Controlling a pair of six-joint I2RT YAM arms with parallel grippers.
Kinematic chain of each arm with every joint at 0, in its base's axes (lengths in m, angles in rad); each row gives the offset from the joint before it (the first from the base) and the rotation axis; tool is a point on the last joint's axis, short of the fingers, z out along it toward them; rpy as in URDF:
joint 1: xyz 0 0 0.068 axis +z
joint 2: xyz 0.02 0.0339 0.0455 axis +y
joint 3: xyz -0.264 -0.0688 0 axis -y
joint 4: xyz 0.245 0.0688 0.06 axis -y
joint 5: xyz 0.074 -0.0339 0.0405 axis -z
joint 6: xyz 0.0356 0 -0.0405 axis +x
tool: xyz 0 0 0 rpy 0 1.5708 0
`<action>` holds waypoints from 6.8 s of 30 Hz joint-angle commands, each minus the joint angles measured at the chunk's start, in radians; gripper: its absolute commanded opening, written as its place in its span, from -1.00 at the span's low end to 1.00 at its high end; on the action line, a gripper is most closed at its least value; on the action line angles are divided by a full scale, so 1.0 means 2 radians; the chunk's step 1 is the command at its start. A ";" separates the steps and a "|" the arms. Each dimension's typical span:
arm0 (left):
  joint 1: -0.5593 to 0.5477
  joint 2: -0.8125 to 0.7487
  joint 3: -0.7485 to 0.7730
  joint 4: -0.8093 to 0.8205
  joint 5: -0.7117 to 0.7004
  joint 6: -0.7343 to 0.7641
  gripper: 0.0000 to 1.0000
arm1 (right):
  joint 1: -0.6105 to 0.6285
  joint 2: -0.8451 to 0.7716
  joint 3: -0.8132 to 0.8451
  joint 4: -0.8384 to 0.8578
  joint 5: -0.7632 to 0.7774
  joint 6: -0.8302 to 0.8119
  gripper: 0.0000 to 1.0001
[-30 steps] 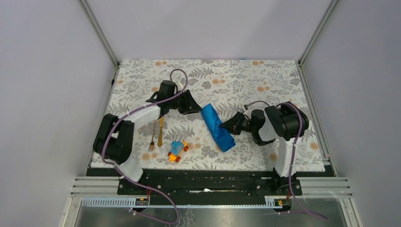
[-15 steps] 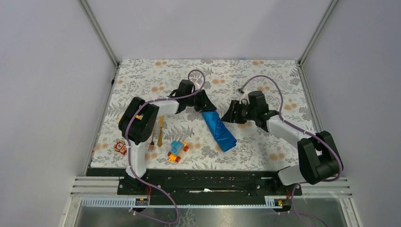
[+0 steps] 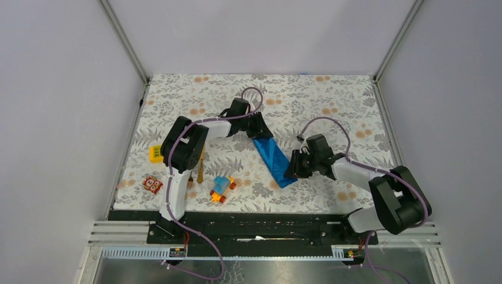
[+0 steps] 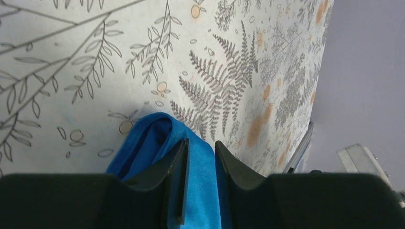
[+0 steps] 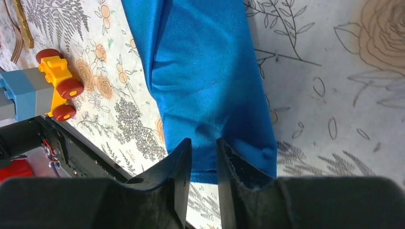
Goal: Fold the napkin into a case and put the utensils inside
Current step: Smooth out the smaller rectangle-folded napkin at the center of the board, then rotate the smaller rectangle-folded napkin at the center of the board, then pick up the fork from the center of the board, then insert the fork into the folded napkin.
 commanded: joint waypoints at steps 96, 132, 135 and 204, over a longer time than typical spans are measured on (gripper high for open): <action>0.061 -0.442 -0.056 -0.504 -0.258 0.193 0.32 | 0.065 -0.197 0.034 -0.049 -0.009 -0.045 0.60; 0.236 -0.252 -0.201 -0.417 -0.260 0.269 -0.26 | 0.065 -0.204 0.022 -0.051 -0.031 -0.052 0.61; 0.232 -0.268 -0.196 -0.430 -0.260 0.260 -0.25 | 0.065 -0.199 0.023 -0.048 -0.034 -0.051 0.61; -0.375 0.035 0.305 -0.682 -0.276 0.367 -1.00 | 0.062 -0.573 0.268 -0.348 0.514 -0.064 0.95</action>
